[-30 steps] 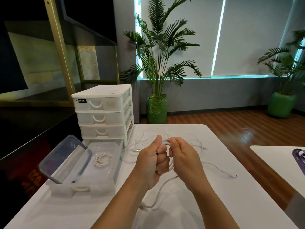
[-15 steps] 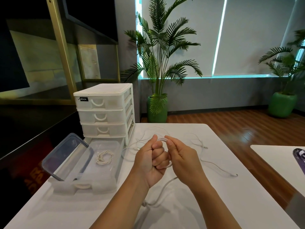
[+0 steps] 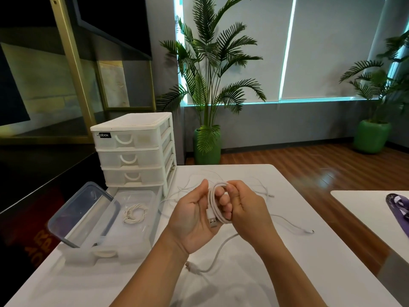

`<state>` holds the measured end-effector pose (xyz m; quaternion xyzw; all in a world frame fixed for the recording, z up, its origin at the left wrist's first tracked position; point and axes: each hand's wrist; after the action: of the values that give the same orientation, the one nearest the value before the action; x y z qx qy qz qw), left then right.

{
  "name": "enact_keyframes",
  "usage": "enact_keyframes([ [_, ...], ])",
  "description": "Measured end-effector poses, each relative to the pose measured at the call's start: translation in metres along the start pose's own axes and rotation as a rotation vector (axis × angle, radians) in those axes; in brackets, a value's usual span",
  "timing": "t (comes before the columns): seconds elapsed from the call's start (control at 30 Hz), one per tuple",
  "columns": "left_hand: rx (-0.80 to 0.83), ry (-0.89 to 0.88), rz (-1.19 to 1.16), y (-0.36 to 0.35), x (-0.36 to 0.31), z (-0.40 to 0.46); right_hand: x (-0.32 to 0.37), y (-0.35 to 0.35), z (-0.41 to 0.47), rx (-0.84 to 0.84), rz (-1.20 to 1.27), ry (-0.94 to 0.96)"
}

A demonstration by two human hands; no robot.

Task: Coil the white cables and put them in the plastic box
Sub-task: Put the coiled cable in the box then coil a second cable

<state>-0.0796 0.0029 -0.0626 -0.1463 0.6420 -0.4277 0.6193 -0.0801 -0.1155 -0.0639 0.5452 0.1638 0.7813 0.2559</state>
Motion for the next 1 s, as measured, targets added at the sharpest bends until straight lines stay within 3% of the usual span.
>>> enact_keyframes([
  [0.2, 0.056, -0.026, 0.027, 0.000, -0.001, -0.001, -0.001, 0.000, 0.001, 0.026, 0.028, 0.016],
  [0.3, -0.005, -0.032, -0.013, 0.002, 0.002, 0.002, -0.001, -0.001, 0.001, 0.027, 0.068, -0.007],
  [0.43, -0.001, -0.049, -0.176, 0.007, 0.000, 0.005, 0.002, -0.001, -0.002, 0.047, 0.163, -0.006],
  [0.57, 0.137, -0.026, -0.466, 0.018, -0.006, 0.007, 0.002, -0.004, -0.002, -0.031, 0.154, 0.024],
  [0.7, 0.049, -0.183, -0.535, 0.021, -0.011, 0.007, 0.000, -0.009, -0.004, -0.104, 0.064, 0.032],
  [0.87, -0.216, -0.371, -0.390, 0.010, -0.018, 0.006, -0.001, -0.019, -0.007, 0.040, -0.122, 0.057],
  [1.0, -0.268, -0.389, -0.064, 0.005, -0.016, 0.006, -0.001, -0.019, -0.008, 0.142, -0.214, 0.075],
])
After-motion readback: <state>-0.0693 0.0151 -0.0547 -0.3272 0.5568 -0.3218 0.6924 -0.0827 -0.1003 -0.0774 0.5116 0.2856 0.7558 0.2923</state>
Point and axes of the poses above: each hand's wrist, its own z-axis towards the middle knuckle, its own y-axis out of the back of the hand, x = y × z, and after that the axes turned 7 degrees about -y, right-handed
